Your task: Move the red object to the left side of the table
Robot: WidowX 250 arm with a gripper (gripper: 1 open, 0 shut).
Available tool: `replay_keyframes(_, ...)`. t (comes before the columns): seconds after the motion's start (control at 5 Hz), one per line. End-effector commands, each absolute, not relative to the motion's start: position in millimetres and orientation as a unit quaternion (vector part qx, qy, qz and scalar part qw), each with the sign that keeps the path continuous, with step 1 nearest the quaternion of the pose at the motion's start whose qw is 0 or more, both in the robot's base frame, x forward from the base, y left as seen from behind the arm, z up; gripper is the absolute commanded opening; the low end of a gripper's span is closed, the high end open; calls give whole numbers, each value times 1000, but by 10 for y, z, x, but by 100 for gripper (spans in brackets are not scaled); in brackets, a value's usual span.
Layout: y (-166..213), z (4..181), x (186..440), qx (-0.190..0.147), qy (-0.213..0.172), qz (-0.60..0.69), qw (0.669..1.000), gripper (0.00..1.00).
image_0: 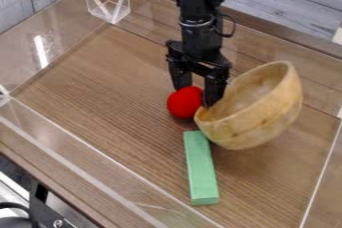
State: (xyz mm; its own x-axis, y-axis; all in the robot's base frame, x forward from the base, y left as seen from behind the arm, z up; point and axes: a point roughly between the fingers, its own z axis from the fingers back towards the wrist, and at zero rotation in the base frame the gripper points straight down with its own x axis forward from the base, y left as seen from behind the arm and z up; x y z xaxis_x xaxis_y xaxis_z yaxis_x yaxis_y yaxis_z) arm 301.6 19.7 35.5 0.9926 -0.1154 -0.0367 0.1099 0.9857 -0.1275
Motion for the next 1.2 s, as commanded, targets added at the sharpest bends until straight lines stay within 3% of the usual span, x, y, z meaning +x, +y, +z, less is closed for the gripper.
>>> replay_keyframes(0.0, 242, 439, 3053, -61, 3, -34, 998, 100)
replay_keyframes(0.2, 242, 419, 3048, -63, 3, -17, 998, 100)
replay_keyframes(0.8, 85, 488, 3361, -69, 10, -82, 994, 100)
replay_keyframes(1.0, 39, 335, 3345, -69, 16, -103, 992, 100)
